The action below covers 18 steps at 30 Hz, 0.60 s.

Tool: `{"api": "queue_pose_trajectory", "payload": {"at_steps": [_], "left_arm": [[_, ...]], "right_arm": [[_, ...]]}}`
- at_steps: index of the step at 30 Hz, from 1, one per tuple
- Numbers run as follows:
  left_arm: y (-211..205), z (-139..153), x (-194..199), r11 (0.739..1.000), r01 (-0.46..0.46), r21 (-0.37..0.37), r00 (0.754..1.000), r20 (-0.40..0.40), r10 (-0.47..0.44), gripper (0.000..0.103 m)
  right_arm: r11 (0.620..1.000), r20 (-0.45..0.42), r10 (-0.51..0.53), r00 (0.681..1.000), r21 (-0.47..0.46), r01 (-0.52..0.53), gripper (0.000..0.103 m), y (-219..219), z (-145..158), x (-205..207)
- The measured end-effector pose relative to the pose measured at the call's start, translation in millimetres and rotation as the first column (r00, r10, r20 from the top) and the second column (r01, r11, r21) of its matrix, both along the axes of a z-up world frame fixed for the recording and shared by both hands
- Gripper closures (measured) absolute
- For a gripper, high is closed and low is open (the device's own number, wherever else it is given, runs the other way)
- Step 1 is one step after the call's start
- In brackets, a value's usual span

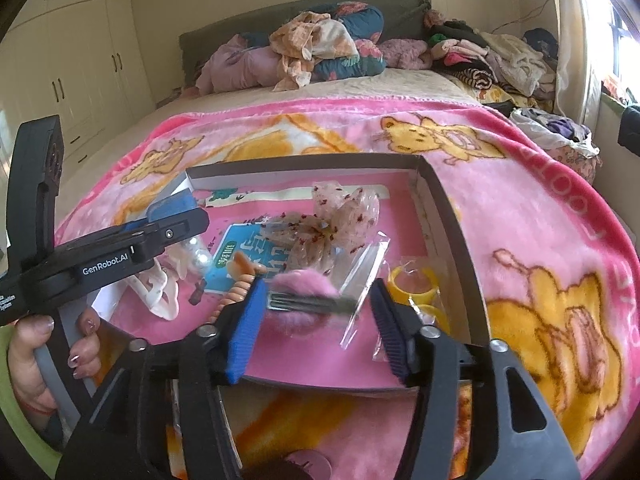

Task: Organize jewelry
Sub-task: 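Carry blue case into box and open left tool while right tool drops pom-pom clip inside, then withdraw both open tools toward the clear pin card and brown claw clip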

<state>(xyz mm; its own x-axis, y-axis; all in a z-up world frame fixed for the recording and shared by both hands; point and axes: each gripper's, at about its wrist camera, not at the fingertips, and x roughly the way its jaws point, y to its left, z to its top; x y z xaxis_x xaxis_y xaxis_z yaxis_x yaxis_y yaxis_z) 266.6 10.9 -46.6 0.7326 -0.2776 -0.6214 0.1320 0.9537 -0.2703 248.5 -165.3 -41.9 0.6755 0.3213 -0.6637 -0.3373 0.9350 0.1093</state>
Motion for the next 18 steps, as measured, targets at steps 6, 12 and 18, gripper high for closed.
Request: {"api": "queue_pose_trajectory", "payload": {"at_steps": [6,12,18], "left_arm": [[-1.1,1.2,-1.2,1.0,-0.002,0.002,1.0,0.002,0.002,0.059],[-0.9,5.0,-3.8,1.0,-0.004,0.006,1.0,0.007,0.004,0.054],[-0.4,9.3,-9.3,1.0,-0.006,0.011,1.0,0.014,0.006,0.047]], "right_arm": [[1.0,0.015,-0.009,1.0,0.014,0.009,0.041,-5.3,4.3,-7.5],[0.999,0.023,-0.026,0.999,0.031,0.026,0.036,-12.0,8.1,-16.0],[0.998,0.029,-0.047,0.998,0.052,0.046,0.033,-18.8,11.9,-26.5]]}}
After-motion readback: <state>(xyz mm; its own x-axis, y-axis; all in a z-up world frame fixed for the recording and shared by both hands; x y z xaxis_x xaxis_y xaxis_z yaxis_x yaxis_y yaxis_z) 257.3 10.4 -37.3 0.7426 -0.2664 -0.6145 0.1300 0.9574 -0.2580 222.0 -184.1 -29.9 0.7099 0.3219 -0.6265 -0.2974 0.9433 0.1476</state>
